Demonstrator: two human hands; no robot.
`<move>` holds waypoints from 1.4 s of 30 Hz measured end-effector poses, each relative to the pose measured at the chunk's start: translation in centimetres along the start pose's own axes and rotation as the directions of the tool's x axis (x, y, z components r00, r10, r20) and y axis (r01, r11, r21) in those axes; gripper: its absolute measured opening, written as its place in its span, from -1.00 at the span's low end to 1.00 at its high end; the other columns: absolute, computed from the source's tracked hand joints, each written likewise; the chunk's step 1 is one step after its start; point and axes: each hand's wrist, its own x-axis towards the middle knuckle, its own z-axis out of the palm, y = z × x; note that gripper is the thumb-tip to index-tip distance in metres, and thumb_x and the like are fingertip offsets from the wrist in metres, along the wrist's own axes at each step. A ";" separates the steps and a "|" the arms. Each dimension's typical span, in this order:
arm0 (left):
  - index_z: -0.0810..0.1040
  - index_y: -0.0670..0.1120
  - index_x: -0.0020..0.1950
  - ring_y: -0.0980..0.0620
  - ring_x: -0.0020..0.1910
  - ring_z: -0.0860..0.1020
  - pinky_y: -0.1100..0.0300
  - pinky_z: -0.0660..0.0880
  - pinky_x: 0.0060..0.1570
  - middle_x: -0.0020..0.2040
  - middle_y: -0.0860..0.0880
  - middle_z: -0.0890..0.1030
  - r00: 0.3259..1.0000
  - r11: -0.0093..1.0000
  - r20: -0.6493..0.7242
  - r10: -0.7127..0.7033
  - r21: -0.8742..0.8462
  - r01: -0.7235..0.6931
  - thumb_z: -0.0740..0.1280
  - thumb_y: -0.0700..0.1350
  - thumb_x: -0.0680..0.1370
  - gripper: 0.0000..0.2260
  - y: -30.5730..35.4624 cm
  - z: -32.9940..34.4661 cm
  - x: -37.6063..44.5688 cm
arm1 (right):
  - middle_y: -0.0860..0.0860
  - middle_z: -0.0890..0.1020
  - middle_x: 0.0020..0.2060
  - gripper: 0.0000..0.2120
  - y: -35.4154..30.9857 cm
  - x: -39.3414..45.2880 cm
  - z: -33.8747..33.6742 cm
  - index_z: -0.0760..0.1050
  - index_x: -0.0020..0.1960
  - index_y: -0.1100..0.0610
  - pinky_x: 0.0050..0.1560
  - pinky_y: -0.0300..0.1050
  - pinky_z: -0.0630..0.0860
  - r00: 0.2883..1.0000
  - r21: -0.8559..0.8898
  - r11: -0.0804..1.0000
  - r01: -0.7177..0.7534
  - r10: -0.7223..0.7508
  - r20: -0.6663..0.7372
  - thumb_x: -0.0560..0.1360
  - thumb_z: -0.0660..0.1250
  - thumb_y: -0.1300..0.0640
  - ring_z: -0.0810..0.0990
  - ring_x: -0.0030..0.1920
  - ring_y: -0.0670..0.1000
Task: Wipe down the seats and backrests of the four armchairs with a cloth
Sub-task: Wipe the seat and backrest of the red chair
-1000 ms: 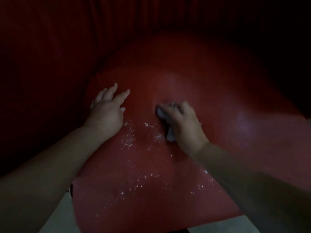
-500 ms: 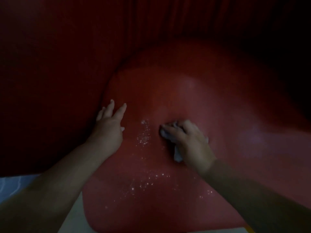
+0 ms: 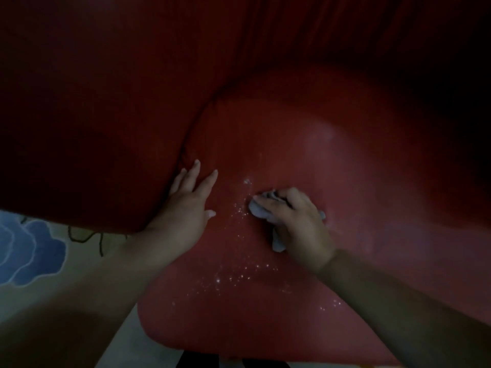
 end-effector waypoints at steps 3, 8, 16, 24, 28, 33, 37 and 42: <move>-0.07 0.19 0.56 0.09 0.52 -0.27 0.22 -0.21 0.37 0.55 0.14 -0.29 1.000 0.999 0.008 0.004 -0.037 -0.004 0.30 -0.07 0.59 -0.30 -0.6 0.6 -0.7 | 0.02 0.51 0.09 -0.61 0.1 3.3 -0.5 0.48 0.28 -0.03 0.01 -0.03 0.44 0.996 0.067 0.994 -0.082 0.083 -0.023 0.51 0.23 0.26 0.50 0.05 0.08; -0.06 0.22 0.55 0.13 0.51 -0.27 0.22 -0.20 0.39 0.55 0.17 -0.29 1.000 0.998 -0.004 -0.004 -0.066 0.004 0.31 -0.08 0.58 -0.30 -0.9 1.1 -0.8 | 0.05 0.42 0.10 -0.60 -0.4 8.1 -0.3 0.42 0.35 -0.10 0.12 -0.05 0.41 0.991 0.005 0.992 -0.129 0.129 0.021 0.54 0.13 0.07 0.42 0.10 0.05; -0.04 0.18 0.56 0.11 0.52 -0.26 0.23 -0.21 0.37 0.56 0.14 -0.27 0.999 0.996 -0.038 0.034 -0.080 -0.037 0.30 -0.10 0.59 -0.31 -1.1 1.6 -0.9 | 0.05 0.54 -0.07 -0.66 -1.3 2.0 -0.6 0.53 0.25 0.10 -0.11 -0.03 0.46 0.998 0.133 0.991 -0.023 0.015 0.056 0.48 0.27 0.21 0.54 -0.10 0.17; 0.00 0.14 0.56 0.13 0.52 -0.23 0.25 -0.19 0.41 0.57 0.13 -0.21 0.992 0.991 -0.050 0.120 -0.056 -0.122 0.29 -0.07 0.59 -0.36 -2.8 1.8 -2.1 | 0.14 0.46 0.08 -0.53 -2.8 4.7 0.8 0.45 0.34 0.03 0.08 0.06 0.47 0.989 -0.046 0.989 -0.138 0.140 0.042 0.45 0.25 0.26 0.47 0.06 0.12; 0.00 0.10 0.57 0.11 0.53 -0.22 0.30 -0.20 0.40 0.57 0.09 -0.20 0.991 0.991 -0.027 0.128 -0.037 -0.129 0.30 -0.06 0.59 -0.35 -3.0 1.7 -2.6 | 0.13 0.49 0.04 -0.41 -4.2 -0.4 0.9 0.50 0.31 0.06 0.07 0.11 0.48 0.972 0.033 0.999 -0.018 0.010 0.237 0.30 0.40 0.33 0.51 0.05 0.16; -0.03 0.13 0.57 0.19 0.51 -0.25 0.26 -0.18 0.42 0.55 0.18 -0.23 0.993 0.992 -0.017 0.114 -0.060 -0.115 0.29 -0.05 0.59 -0.34 -3.5 2.3 -3.3 | 0.12 0.42 0.07 -0.58 -2.6 6.9 -0.1 0.43 0.37 0.11 0.12 -0.10 0.42 0.979 0.026 0.980 -0.199 0.200 -0.042 0.52 0.26 0.30 0.44 0.11 0.09; -0.01 0.11 0.57 0.17 0.52 -0.23 0.25 -0.16 0.44 0.56 0.15 -0.21 0.992 0.991 -0.035 0.123 -0.053 -0.125 0.28 -0.06 0.59 -0.35 -3.5 2.4 -3.6 | 0.17 0.46 0.06 -0.59 -4.6 5.5 0.7 0.46 0.35 0.08 0.07 0.11 0.49 0.993 -0.002 0.996 -0.085 0.085 0.082 0.52 0.19 0.26 0.51 0.06 0.19; 0.01 0.09 0.57 0.14 0.52 -0.22 0.30 -0.19 0.39 0.56 0.15 -0.21 0.995 0.991 -0.027 0.100 -0.084 -0.102 0.28 -0.06 0.60 -0.37 -2.6 1.6 -3.2 | -0.06 0.42 -0.02 -0.52 -4.8 0.7 0.5 0.49 0.31 0.07 0.09 -0.37 0.38 0.994 0.170 0.985 -0.031 0.012 0.110 0.45 0.32 0.40 0.43 0.01 -0.14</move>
